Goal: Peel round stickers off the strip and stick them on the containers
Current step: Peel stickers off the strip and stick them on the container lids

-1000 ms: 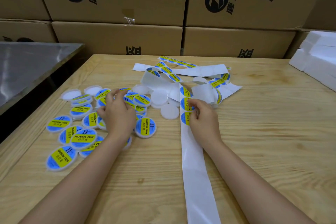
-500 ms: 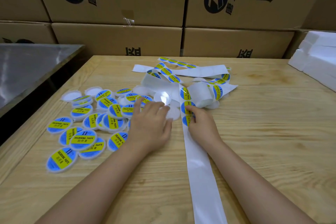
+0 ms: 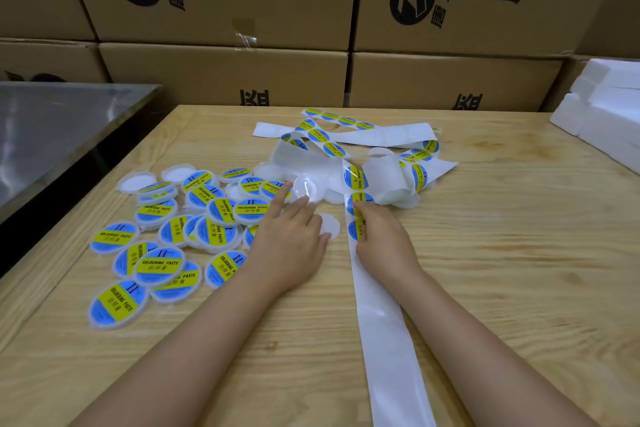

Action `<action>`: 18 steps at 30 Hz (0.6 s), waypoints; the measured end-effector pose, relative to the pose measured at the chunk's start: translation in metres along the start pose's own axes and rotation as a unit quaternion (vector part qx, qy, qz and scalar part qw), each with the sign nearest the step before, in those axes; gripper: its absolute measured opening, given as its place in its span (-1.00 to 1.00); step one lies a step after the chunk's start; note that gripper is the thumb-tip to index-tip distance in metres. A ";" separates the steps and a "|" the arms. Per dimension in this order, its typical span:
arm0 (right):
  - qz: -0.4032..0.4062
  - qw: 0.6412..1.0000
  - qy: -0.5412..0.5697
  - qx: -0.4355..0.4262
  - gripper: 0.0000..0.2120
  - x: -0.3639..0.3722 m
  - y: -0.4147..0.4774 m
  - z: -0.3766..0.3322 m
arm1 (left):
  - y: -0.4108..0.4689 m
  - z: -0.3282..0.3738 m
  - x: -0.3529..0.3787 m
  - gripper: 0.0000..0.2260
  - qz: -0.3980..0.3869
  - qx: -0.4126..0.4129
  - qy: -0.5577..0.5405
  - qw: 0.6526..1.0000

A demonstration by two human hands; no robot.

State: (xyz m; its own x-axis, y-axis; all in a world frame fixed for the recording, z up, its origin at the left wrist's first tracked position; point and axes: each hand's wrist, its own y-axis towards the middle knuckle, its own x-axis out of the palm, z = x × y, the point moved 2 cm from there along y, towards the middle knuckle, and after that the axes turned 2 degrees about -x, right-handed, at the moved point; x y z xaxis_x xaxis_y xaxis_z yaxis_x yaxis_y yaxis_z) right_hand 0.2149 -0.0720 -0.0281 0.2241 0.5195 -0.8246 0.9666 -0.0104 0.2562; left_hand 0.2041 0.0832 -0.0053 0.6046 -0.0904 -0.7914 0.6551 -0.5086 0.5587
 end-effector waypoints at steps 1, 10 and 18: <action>-0.001 1.000 0.006 0.004 -0.46 0.000 0.000 0.000 | 0.000 0.000 0.000 -0.77 0.022 0.012 -0.010 1.000; 0.006 0.996 0.080 0.027 -0.47 -0.004 0.001 0.001 | -0.001 0.015 -0.004 -0.79 0.029 -0.017 -0.025 0.999; 0.053 0.981 0.171 0.072 -0.54 -0.007 0.000 -0.002 | -0.001 0.032 0.001 -0.85 -0.009 0.019 -0.128 0.992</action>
State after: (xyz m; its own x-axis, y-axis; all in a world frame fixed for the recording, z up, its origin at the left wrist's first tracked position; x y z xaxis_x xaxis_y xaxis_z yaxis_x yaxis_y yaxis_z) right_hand 0.2133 -0.0745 -0.0211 0.2927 0.7650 -0.5737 0.9534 -0.1875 0.2364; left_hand 0.1895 0.0564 -0.0151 0.4558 -0.2924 -0.8407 0.6447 -0.5429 0.5382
